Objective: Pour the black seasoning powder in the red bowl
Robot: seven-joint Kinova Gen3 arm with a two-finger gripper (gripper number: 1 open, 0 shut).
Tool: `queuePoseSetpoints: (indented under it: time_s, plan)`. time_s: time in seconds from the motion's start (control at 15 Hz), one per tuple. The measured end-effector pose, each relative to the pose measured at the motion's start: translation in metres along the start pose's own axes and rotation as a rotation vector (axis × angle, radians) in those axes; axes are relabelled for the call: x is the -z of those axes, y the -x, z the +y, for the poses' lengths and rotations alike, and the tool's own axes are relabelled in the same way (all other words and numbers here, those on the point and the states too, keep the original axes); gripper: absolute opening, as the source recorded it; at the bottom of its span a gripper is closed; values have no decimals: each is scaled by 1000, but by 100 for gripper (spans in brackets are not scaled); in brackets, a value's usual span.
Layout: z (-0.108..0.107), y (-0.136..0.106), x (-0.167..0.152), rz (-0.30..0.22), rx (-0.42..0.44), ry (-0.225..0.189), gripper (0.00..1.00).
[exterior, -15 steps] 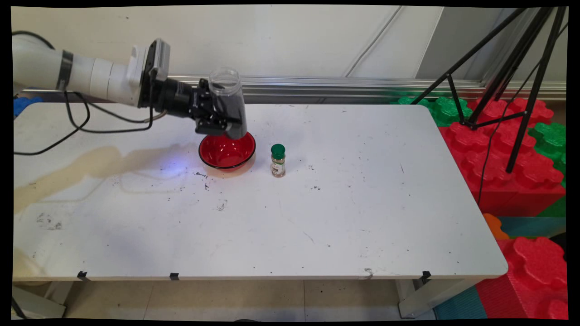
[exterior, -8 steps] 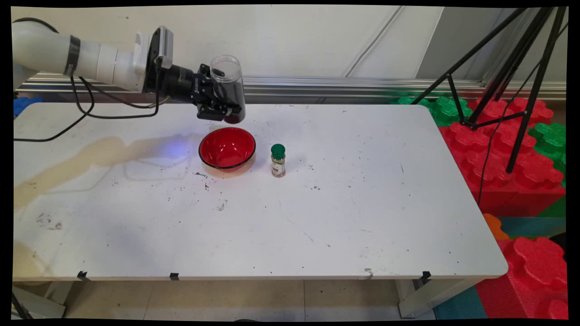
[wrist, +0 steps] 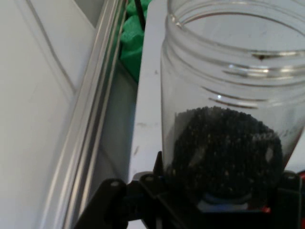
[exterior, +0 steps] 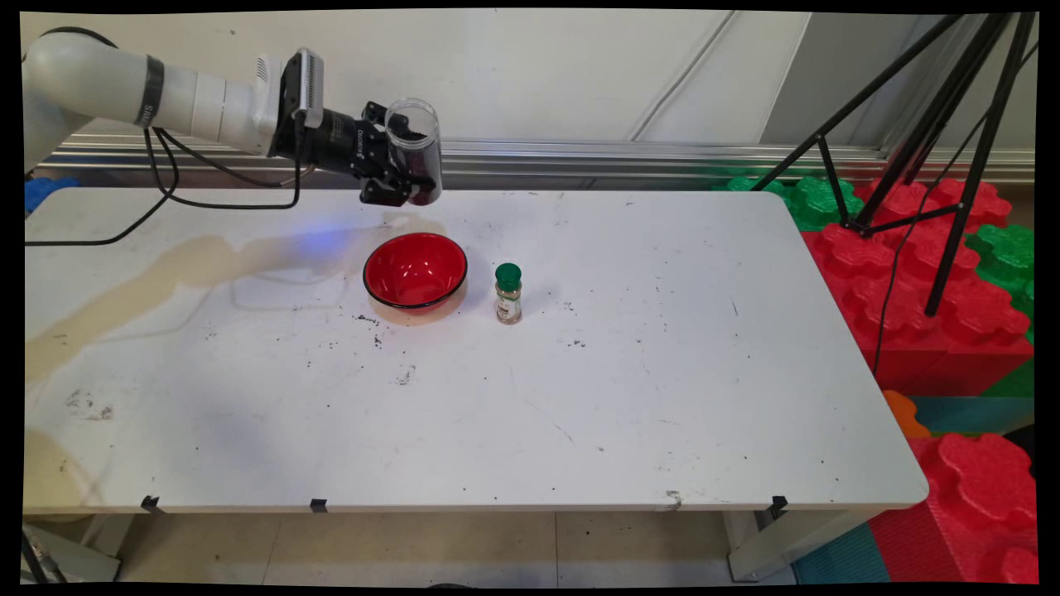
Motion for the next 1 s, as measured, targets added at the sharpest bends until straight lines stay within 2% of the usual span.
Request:
queuePoseSetpoints:
  time_s: [0.4,0.73,1.0]
  plan:
    - [-10,19,-8,-66,-206,-25,0]
    - [-13,30,-15,-117,-401,-24,0]
    - [-12,35,-18,-139,-509,-18,0]
